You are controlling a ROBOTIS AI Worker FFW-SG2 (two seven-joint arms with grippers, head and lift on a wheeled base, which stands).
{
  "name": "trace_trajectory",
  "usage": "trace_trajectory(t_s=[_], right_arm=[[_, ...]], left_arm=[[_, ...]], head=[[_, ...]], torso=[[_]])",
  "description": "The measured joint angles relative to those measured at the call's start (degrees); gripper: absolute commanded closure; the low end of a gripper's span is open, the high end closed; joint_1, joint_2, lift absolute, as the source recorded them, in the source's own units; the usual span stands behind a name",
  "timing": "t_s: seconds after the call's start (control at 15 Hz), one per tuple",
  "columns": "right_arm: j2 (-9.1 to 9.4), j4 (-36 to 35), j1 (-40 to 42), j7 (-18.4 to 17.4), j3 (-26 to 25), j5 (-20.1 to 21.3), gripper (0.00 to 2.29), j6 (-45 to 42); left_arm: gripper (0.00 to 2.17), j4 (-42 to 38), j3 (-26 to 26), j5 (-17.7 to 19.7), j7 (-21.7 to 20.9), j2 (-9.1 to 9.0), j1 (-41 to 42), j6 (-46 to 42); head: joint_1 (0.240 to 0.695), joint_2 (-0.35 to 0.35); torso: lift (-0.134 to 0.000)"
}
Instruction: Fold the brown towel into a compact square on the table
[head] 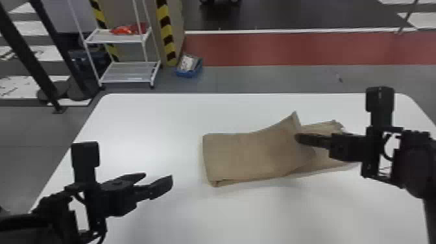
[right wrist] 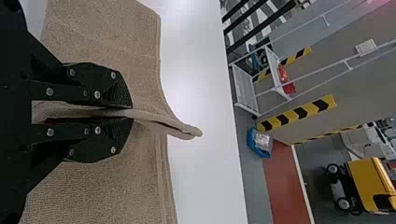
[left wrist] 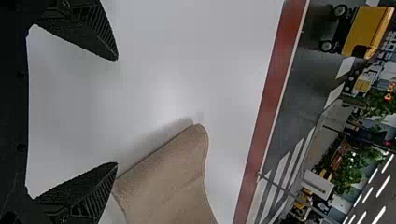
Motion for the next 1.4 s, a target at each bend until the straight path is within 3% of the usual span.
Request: trace_trajectory(t_s=[0.2, 0.33, 0.47, 0.73, 1.0, 1.2, 1.4], right_arm=[[-0.21, -2.5, -0.1, 0.4, -3.6, -2.2, 1.00, 1.4], [-1.32, -4.6, 0.5, 0.4, -7.7, -4.2, 1.00, 2.8], [-2.00, -2.9, 1.2, 0.4, -9.3, -4.7, 1.00, 1.7], [-2.77, 1.2, -0.7, 2.8, -9.7, -4.9, 1.00, -0.5], [-5.29, 2.4, -2.7, 4.1, -12.9, -5.4, 1.00, 0.2], [-5.57, 9.3, -2.7, 4.9, -11.8, -4.6, 1.00, -4.2], [-5.58, 11.4, -3.7, 5.1, -11.6, -4.4, 1.00, -5.8]], left_arm=[[0.08, -0.1, 0.1, -0.1, 0.1, 0.03, 0.0, 0.1], [0.08, -0.2, 0.3, -0.1, 0.0, 0.08, 0.0, 0.1], [0.08, -0.6, 0.4, 0.0, -0.2, 0.06, 0.5, 0.1], [0.08, -1.1, 0.5, -0.1, -0.3, 0.02, 1.3, 0.1], [0.08, -2.1, 1.6, 0.2, -0.7, 0.07, 2.7, 0.1], [0.08, -2.5, 1.5, 0.3, -0.7, 0.00, 3.5, 0.0], [0.08, -2.6, 1.2, 0.3, -0.8, 0.00, 3.9, 0.0]], head=[[0.695, 0.048], [0.695, 0.006], [0.695, -0.016], [0.695, -0.021], [0.695, -0.059], [0.695, -0.058], [0.695, -0.060]], torso=[[-0.123], [-0.123], [-0.123], [-0.123], [-0.123], [-0.123], [-0.123]])
